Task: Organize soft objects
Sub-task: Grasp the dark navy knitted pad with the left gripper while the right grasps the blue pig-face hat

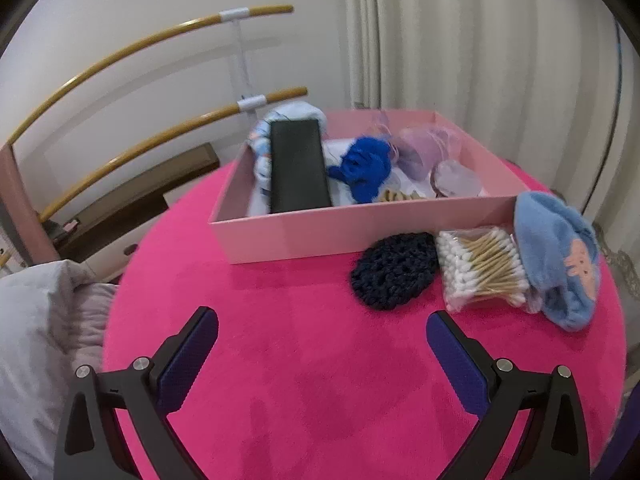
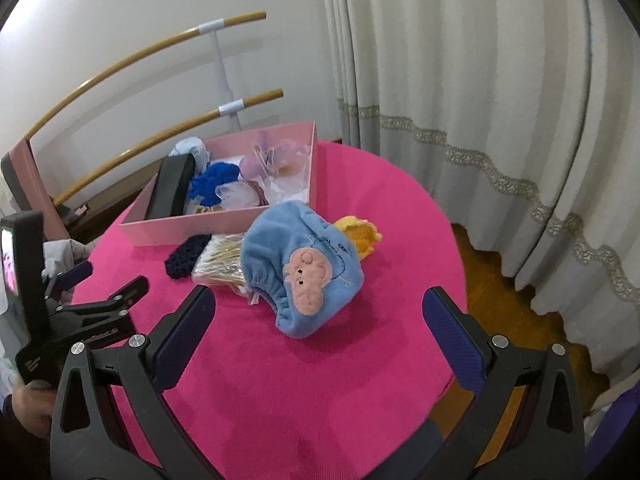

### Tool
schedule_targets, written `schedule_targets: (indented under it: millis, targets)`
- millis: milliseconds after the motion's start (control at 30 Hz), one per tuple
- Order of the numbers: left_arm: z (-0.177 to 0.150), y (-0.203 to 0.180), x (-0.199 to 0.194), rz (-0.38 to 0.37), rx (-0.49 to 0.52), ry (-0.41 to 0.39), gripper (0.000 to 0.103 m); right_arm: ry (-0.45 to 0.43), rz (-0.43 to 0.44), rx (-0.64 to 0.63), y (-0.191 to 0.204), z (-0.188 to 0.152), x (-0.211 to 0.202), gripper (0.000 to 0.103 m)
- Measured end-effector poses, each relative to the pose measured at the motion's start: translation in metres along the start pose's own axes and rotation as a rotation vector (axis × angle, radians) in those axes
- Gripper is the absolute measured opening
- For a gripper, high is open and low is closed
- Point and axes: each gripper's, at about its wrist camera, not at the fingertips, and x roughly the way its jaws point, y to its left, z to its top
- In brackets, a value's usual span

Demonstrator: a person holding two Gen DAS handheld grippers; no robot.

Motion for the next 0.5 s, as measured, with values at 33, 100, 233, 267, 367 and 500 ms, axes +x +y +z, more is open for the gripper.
schedule_targets:
  millis: [33, 100, 233, 267, 367, 500]
  targets:
    - [0.004, -0.003, 0.010, -0.001, 0.009, 0.006, 0.103, 0.010, 0.001, 0.003, -0.001, 0.001, 0.006, 0.103]
    - [0.007, -0.006, 0.025, -0.005, 0.024, 0.016, 0.103, 0.023, 0.001, 0.003, -0.001, 0.002, 0.015, 0.103]
    - [0.018, -0.011, 0.058, -0.001, 0.032, 0.038, 0.103, 0.048, 0.006, 0.002, -0.001, 0.004, 0.033, 0.103]
    - [0.019, -0.013, 0.064, -0.005, 0.029, 0.046, 0.103, 0.056, 0.008, 0.002, -0.002, 0.005, 0.039, 0.103]
    - [0.026, -0.015, 0.078, -0.032, 0.020, 0.062, 0.103, 0.078, 0.014, 0.008, -0.001, 0.007, 0.053, 0.103]
    - [0.032, -0.019, 0.096, -0.096, 0.002, 0.099, 0.080, 0.096, 0.032, 0.011, 0.001, 0.008, 0.068, 0.103]
